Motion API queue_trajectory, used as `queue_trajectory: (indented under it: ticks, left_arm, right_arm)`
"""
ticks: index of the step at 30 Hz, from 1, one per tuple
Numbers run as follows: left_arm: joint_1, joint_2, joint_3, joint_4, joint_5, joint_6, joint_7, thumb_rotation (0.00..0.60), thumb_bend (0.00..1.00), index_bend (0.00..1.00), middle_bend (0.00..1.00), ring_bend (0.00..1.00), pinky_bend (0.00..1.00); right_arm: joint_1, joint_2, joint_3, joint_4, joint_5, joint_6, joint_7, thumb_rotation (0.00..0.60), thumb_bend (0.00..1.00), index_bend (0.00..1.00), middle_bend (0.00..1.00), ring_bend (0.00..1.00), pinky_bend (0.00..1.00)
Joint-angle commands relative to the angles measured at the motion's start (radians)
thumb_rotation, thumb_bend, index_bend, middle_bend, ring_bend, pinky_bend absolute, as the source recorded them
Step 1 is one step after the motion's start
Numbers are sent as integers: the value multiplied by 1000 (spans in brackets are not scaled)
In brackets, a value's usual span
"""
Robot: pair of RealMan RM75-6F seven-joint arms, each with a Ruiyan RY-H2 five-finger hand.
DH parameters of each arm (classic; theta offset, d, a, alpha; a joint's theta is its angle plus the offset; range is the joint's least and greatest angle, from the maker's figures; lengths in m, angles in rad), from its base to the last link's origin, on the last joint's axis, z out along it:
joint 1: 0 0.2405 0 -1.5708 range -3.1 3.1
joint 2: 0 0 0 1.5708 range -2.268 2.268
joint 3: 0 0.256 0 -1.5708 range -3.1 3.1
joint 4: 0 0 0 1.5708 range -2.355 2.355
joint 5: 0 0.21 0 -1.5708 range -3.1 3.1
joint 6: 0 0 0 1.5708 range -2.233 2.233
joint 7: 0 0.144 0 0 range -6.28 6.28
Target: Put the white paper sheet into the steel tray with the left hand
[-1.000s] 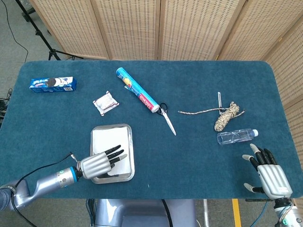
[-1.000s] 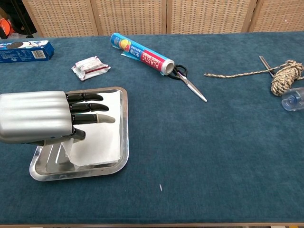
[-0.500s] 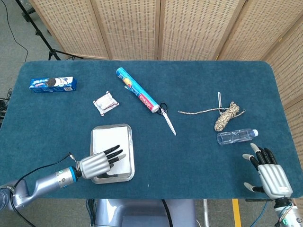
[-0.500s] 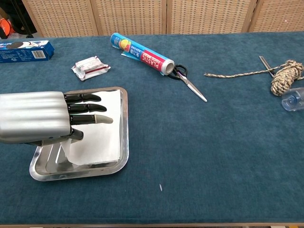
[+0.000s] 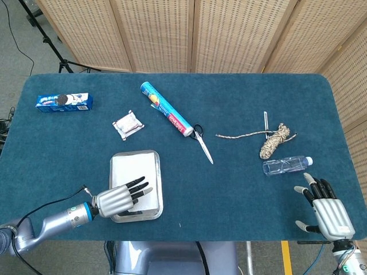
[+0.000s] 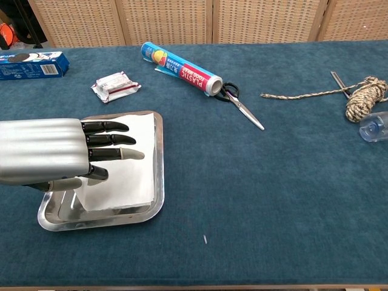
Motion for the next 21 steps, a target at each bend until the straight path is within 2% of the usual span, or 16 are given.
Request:
queue_trajectory:
  ticks: [1,12,21]
  left_arm:
    - [-1,0,2,0,2,1,-4,600,361,485,74,0,0]
    - [-5,10,7,-9,9,14,-21,600,267,419,37,0,0]
    - [1,44,-1,-63,-27,4,-35,600,261,418,37,0,0]
  right_arm:
    - [0,0,0,0,0,1,1,600,0,228,0,0,0]
    - [-1,-4,1,3,0,1,0,600,0,228,0,0,0]
    - [0,-6,-1,1,0,-3,-7,600,0,228,0,0,0]
